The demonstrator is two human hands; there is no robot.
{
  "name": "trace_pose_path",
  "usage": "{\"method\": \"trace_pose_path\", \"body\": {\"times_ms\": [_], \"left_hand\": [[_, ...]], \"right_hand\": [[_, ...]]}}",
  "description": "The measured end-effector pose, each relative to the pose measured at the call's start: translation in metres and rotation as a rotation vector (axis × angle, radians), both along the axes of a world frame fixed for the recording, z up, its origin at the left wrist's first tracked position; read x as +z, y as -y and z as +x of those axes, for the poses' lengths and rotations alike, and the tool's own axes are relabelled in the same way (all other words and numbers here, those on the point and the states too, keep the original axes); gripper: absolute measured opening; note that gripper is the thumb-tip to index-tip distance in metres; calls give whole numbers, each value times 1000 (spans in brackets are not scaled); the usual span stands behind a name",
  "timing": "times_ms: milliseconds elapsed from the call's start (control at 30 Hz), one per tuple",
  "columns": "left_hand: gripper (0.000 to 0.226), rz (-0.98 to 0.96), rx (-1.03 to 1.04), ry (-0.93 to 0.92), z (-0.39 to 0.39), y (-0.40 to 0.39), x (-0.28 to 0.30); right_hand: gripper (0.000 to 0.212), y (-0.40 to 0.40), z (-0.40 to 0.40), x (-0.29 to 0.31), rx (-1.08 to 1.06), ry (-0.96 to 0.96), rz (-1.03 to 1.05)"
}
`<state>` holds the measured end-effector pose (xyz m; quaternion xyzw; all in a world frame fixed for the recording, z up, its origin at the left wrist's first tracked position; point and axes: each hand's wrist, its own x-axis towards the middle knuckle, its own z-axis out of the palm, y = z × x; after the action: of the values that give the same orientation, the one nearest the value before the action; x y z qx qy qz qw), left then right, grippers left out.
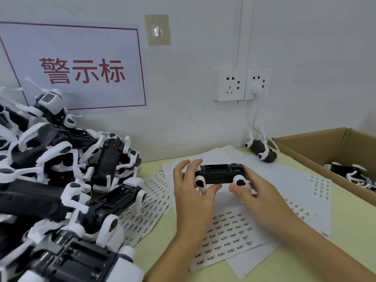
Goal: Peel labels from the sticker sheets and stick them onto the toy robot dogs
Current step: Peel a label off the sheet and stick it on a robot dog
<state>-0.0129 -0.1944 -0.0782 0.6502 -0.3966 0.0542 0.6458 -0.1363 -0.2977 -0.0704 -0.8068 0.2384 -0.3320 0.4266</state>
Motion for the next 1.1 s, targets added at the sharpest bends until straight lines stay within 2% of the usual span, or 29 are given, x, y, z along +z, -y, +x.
{"method": "trace_pose_path", "body": {"times_ms": [100,233,367,433,500,567,633,700,800,900,967,1033,1100], "left_hand": [[53,43,19,16,4,2,-3],[45,148,96,87,5,2,-7],[57,315,217,235,0,2,-7],[52,277,241,312,-6,0,-3],[40,179,248,472,-12,-2,-1],[32,52,149,631,-16,-2,-1],[29,18,-87,673,-20,-5,-1],[23,133,-254,671,-22,-8,-3],[20,400,-356,618,-21,-8,-7],[19,509,-376,577,-19,-7,-7],[20,523,-380,557,-19,-6,-6],[19,518,-383,536,-19,-6,-6],[16,501,-373,516,-19,-6,-5]], "right_hand": [[28,2,1,-3,-24,-78,-148],[33,10,-1,-10,-122,-222,-161],[33,18,-9,-6,-48,-297,-183],[38,22,-15,-1,-93,-317,-195],[37,27,-23,5,-178,-373,-239],[31,33,-31,13,-237,-498,-284],[25,36,-40,22,-257,-670,-294],[23,37,-48,29,-246,-811,-266],[32,33,-53,37,-196,-918,-199],[39,30,-54,40,-169,-907,-107],[36,32,-55,42,-173,-820,-11],[31,34,-56,47,-105,-642,218],[30,28,-57,56,60,-492,461]]}}
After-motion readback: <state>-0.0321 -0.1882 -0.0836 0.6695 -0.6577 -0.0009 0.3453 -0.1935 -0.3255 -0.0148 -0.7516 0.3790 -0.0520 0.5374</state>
